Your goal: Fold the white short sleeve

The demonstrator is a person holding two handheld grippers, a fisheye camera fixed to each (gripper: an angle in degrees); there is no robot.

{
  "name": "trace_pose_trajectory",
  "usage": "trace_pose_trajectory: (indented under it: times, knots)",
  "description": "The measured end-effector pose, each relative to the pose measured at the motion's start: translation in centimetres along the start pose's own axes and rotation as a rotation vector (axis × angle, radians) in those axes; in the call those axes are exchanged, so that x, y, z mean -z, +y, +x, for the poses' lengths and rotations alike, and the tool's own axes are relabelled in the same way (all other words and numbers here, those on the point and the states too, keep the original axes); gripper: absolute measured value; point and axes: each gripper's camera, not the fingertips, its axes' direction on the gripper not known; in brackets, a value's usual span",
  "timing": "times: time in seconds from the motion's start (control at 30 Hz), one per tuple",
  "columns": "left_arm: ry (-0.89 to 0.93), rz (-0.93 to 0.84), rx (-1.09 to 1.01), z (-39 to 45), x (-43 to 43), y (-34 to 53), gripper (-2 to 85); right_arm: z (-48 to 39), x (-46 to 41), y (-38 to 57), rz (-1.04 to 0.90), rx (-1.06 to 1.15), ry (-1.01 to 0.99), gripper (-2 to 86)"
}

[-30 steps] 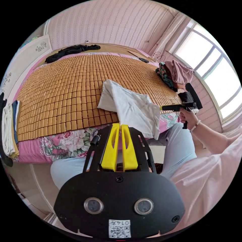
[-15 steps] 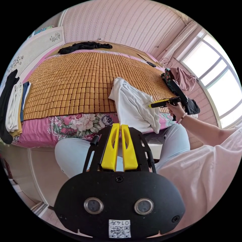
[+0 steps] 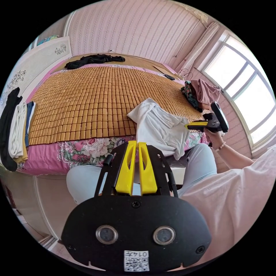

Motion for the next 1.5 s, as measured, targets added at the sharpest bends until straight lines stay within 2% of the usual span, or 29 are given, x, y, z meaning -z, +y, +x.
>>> trace_pose_trajectory:
  times: [0.1,0.27,0.4,0.5,0.67,0.73,0.87,0.93,1.03,1.1,1.33,1.5]
  knots:
    - [-0.011,-0.002,0.02,-0.6,0.6,0.6,-1.0,4.1,0.0,2.5,0.006,-0.142,-0.14,0.2]
    - [-0.005,-0.01,0.05,-1.1,1.3,1.5,-1.0,8.5,-1.7,6.1,-0.026,-0.281,-0.195,1.2]
    - [-0.009,-0.018,0.038,-0.5,1.9,2.2,-1.0,10.5,-3.3,7.5,-0.043,-0.331,-0.201,10.5]
    - [-0.001,-0.018,0.036,-0.1,2.5,2.6,-1.0,12.3,-5.0,8.4,-0.058,-0.397,-0.202,12.4]
    - [0.007,-0.022,0.038,0.4,3.3,3.6,-1.0,14.6,-6.2,10.5,-0.055,-0.438,-0.213,7.0]
    - [0.013,-0.019,0.04,0.5,3.7,4.1,-1.0,15.5,-6.4,11.9,-0.04,-0.355,-0.362,2.0]
    - [0.017,0.023,-0.002,1.1,5.8,5.4,-1.0,17.9,-6.9,14.7,-0.034,-0.375,-0.549,0.4]
    - [0.011,0.069,-0.061,1.4,7.3,6.0,-1.0,20.4,-6.2,17.1,0.101,-0.405,-0.858,0.1]
    - [0.025,0.123,-0.071,0.9,10.2,6.7,-1.0,23.5,-3.3,19.6,0.383,-0.403,-1.064,0.2]
    - [0.068,0.249,-0.041,-0.1,14.1,6.9,-1.0,24.5,-0.5,20.0,0.494,-0.312,-1.099,0.4]
    - [0.123,0.631,-0.031,-1.2,28.1,8.2,-1.0,26.0,14.0,21.5,0.778,-0.001,-0.986,0.6]
    - [0.161,0.891,-0.042,-1.2,37.8,11.9,-1.0,26.3,21.6,25.4,0.929,0.106,-0.919,0.6]
